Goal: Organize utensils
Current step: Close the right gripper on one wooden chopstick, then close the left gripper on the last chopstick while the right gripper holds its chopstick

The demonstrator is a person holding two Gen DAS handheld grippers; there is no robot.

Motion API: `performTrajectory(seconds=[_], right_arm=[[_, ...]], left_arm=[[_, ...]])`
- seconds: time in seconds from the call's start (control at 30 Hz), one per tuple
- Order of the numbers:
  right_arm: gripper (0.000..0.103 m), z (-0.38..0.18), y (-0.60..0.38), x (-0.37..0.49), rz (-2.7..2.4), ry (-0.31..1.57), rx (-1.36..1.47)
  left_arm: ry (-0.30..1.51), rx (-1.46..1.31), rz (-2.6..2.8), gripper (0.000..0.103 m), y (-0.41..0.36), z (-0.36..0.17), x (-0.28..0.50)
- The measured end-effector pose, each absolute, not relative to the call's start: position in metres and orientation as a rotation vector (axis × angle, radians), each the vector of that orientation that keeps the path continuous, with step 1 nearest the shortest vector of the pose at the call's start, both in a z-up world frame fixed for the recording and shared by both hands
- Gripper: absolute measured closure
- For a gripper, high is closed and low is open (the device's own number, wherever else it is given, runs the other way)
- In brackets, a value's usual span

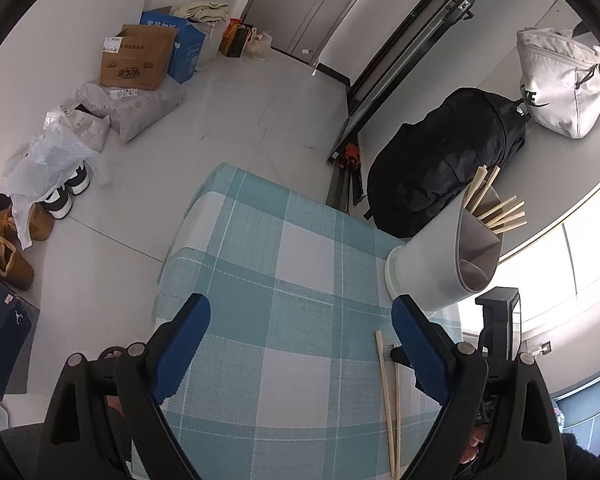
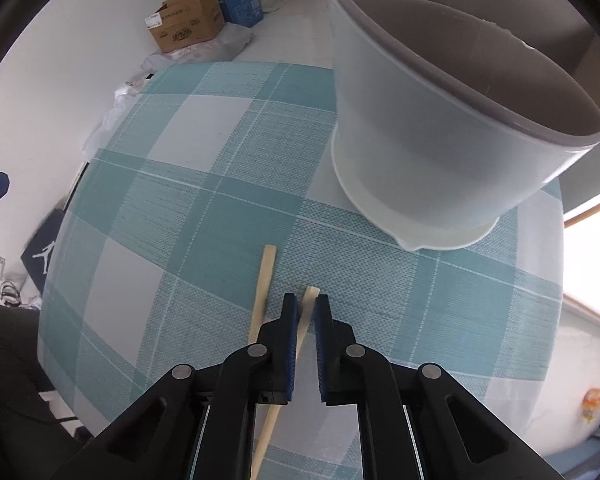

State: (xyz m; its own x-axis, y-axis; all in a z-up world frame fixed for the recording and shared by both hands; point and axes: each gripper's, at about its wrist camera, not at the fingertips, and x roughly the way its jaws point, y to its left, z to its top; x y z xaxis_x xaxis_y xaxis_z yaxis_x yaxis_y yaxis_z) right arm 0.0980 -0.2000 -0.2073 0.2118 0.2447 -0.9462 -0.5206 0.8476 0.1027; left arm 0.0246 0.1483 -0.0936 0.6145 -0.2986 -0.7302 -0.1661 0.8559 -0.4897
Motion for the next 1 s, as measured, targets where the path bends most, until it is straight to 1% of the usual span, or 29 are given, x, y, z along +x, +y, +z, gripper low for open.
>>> performTrajectory(seconds=[0.3, 0.43, 0.53, 0.67, 0.8, 1.0], right_arm=[[0.095, -0.205, -0.187, 0.112, 0.514, 1.336, -0.327], [0.095, -0.204, -0.180, 0.108, 0.491, 1.318, -0.382], [0.098, -0.202, -0.180, 0.106, 0.482, 1.300, -0.353], [0.098, -0.187, -0.192, 0.102, 0.491, 1.218, -0.274], [0.098, -0.154, -0.217, 0.091, 0.513, 1.088, -0.168], [0.098, -0.114, -0.266, 0.076, 0.558, 0.928, 0.041]], left_arm=[[0.952, -0.575, -0.084, 0.014, 0.145, -0.099, 0.026], [0.950, -0.568, -0.081, 0.014, 0.144, -0.098, 0.026], [0.954, -0.563, -0.079, 0.014, 0.144, -0.099, 0.026], [0.965, -0.553, -0.073, 0.014, 0.144, -0.103, 0.026], [0.992, -0.540, -0.074, 0.014, 0.139, -0.109, 0.028], [1.082, -0.429, -0.123, 0.014, 0.106, -0.122, 0.035]])
